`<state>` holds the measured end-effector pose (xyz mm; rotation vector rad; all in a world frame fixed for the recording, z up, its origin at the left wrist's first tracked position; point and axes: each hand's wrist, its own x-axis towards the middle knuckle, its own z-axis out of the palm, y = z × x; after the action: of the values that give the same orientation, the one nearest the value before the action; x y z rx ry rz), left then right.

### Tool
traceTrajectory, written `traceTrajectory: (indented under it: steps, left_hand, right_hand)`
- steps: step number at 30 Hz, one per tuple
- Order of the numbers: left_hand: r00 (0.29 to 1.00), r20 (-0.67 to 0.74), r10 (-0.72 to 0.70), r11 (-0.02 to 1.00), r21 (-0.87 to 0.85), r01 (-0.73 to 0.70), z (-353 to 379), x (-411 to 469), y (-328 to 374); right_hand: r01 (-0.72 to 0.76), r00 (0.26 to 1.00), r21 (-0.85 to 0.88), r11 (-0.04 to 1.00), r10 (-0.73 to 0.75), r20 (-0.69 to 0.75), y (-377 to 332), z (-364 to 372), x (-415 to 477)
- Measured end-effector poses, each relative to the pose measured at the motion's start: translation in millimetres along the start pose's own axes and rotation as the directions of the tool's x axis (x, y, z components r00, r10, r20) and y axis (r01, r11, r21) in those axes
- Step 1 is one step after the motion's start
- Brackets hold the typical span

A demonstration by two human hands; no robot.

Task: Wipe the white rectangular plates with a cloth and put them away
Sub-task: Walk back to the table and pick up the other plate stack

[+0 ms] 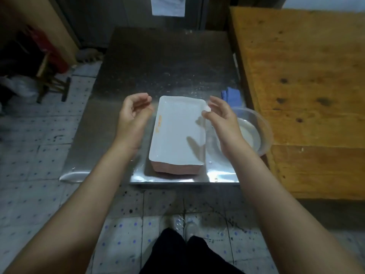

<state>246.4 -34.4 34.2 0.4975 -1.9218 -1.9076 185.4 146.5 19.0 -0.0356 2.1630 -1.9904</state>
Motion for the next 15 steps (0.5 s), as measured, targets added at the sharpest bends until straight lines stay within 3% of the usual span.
traceTrajectory:
  steps: [9, 15]
  left_hand:
    - [0.973, 0.111, -0.2, 0.98, 0.022, 0.199, -2, 20, -70]
    - [0.939, 0.234, -0.253, 0.967, 0.029, 0.253, -10, 22, -98]
  right_hand:
    - [-0.168, 0.986, -0.027, 0.985, 0.168, -0.015, 48, 0, 12]
    - [-0.098, 0.99, -0.128, 0.987, 0.11, 0.09, 60, 6, 10]
